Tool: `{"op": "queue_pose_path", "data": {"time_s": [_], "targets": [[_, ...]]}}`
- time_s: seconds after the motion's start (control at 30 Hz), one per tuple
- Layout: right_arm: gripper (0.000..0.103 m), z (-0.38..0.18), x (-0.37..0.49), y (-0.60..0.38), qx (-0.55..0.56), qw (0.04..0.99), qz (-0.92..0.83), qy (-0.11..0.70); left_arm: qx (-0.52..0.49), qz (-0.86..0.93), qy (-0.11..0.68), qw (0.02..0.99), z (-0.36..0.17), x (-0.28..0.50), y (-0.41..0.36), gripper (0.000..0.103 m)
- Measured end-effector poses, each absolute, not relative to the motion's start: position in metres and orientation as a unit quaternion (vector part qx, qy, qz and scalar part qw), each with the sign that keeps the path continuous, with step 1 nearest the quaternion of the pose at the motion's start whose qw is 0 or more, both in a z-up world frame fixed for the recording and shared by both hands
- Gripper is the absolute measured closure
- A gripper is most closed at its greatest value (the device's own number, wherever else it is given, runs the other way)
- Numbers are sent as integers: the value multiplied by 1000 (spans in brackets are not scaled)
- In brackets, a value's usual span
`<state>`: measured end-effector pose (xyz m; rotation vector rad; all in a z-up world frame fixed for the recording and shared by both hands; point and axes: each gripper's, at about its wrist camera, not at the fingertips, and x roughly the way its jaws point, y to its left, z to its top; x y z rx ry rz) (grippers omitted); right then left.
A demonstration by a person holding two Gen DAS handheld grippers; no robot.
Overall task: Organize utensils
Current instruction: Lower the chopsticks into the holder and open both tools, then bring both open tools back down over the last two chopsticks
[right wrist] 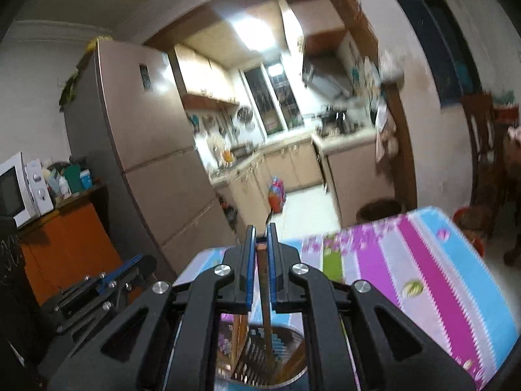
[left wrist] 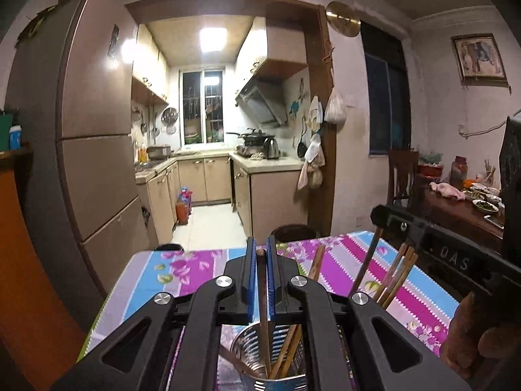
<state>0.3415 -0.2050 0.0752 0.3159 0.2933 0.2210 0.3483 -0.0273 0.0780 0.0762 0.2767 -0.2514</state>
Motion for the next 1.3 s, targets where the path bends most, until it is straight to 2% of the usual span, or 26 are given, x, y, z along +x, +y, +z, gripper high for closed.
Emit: {"op": "queue_pose_path", "data": {"time_s": [0.2, 0.27, 0.3, 0.43, 0.53, 0.6, 0.63, 0.7, 0.73, 0.77, 0.8, 0.83, 0.9, 1.0, 1.2, 1.3], "targets": [[90, 91, 318, -228, 146, 979, 77, 123, 35, -117, 106, 987, 99, 331, -13, 93], [90, 104, 303, -244, 139, 983, 64, 105, 22, -112, 84, 990, 113, 312, 0, 82], [89, 112, 289, -255, 132, 985, 53, 93, 17, -109, 73, 991, 120, 303, 6, 72], [78, 129, 240, -300, 111, 992, 12, 66, 31, -80, 23, 996, 144, 249, 38, 71], [70, 130, 194, -332, 91, 993, -19, 69, 53, -69, 14, 996, 148, 207, 56, 71], [49, 123, 160, -349, 77, 993, -38, 79, 63, -73, 26, 995, 144, 182, 67, 71], [44, 116, 141, -355, 69, 992, -48, 88, 71, -77, 40, 994, 137, 167, 71, 71], [23, 99, 109, -363, 56, 990, -64, 108, 93, -85, 68, 990, 119, 138, 74, 69], [18, 90, 95, -364, 52, 989, -69, 120, 101, -92, 80, 987, 111, 128, 74, 66], [7, 81, 81, -365, 51, 987, -73, 132, 106, -100, 95, 985, 99, 115, 74, 63], [5, 64, 62, -365, 53, 984, -79, 150, 106, -107, 107, 983, 88, 106, 73, 54], [5, 52, 50, -363, 54, 982, -82, 162, 105, -123, 130, 978, 71, 93, 72, 41], [5, 24, 30, -352, 52, 976, -86, 193, 106, -153, 162, 969, 42, 71, 67, 29], [5, -15, 1, -325, 38, 971, -78, 222, 122, -193, 203, 952, -11, 34, 47, 23], [6, -70, -28, -255, 31, 964, -2, 262, 166, -216, 256, 927, -90, 2, 8, 23], [11, -87, -32, -228, 22, 963, 28, 267, 169, -207, 266, 926, -107, 5, 0, 24]]}}
